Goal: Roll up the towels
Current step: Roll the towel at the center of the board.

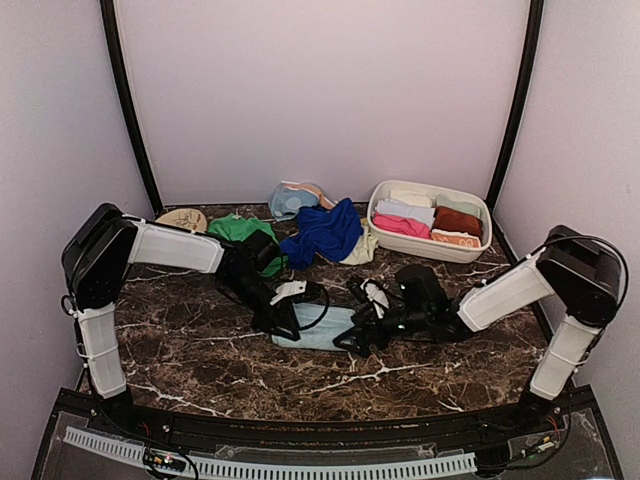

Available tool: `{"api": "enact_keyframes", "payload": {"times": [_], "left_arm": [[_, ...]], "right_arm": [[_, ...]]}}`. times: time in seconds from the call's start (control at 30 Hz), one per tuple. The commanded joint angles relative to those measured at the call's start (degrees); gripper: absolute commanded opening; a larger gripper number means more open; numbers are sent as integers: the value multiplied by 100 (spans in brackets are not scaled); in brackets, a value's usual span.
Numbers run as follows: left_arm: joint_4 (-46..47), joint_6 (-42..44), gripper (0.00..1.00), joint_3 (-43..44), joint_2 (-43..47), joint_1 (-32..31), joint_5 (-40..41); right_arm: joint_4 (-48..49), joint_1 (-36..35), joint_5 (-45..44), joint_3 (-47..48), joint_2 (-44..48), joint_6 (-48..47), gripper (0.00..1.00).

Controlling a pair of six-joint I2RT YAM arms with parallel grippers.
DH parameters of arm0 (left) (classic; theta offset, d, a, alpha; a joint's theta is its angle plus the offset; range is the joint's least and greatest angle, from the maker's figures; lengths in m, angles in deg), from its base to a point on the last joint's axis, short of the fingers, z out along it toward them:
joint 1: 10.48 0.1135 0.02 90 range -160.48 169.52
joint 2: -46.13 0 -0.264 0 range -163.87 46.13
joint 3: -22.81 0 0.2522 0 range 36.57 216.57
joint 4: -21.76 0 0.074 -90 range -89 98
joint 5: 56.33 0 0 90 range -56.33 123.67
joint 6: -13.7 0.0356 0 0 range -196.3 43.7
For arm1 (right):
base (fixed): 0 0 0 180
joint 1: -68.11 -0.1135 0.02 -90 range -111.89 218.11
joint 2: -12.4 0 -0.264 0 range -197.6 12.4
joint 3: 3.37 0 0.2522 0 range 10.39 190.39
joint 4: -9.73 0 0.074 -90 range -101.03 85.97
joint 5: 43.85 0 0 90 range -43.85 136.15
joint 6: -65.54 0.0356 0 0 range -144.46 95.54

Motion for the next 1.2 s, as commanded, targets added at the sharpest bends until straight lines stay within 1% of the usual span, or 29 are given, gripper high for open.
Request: {"api": "enact_keyframes", "payload": {"times": [0.0, 0.13, 0.2, 0.23, 0.27, 0.3, 0.37, 0.4, 0.5, 0.57, 0.63, 0.77, 0.97, 1.07, 1.17], "left_arm": [[-1277, -49, 19, -17, -427, 26, -84], [-1631, 76, 18, 53, -456, 25, -177], [-1842, 146, 18, 82, -464, 19, -268], [-1956, 209, 18, 106, -469, 18, -378], [-2050, 220, 18, 125, -471, 6, -410], [-2104, 214, 18, 130, -486, 8, -393], [-2155, 187, 18, 149, -549, 5, -307], [-2161, 117, 18, 176, -622, 4, -271], [-2107, -239, 16, 367, -894, 7, 77], [-2156, -340, 16, 510, -1044, 8, 118], [-2190, -404, 16, 635, -1155, 8, 158], [-2334, -415, 18, 890, -1328, 9, 231], [-2398, -443, 19, 982, -1508, 6, 336], [-2414, -439, 20, 1000, -1559, 9, 355], [-2434, -421, 21, 1019, -1577, 8, 358]], "right_arm": [[262, -130, -1944, -557, 1115, -787, 100], [352, -297, -3372, -831, 1989, -1127, 100], [606, -273, -4453, -992, 2365, -879, 100], [766, -218, -4818, -1138, 2521, -628, 100], [876, -164, -4740, -1250, 2660, -595, 100], [864, -135, -4341, -1312, 2752, -726, 100], [544, -181, -3593, -1206, 2705, -1039, 100], [356, -320, -3450, -1153, 2636, -1331, 100], [384, -1185, -4023, -1320, 2460, -2626, 99], [375, -1686, -4393, -1344, 2284, -3161, 93], [250, -2137, -4357, -1314, 2143, -3758, 87], [343, -2724, -4447, -1038, 1672, -4513, 80], [463, -2837, -4244, -249, 500, -5145, 63], [593, -2779, -4092, 109, -64, -5375, 58], [607, -2599, -3910, 377, -471, -5345, 53]]}}
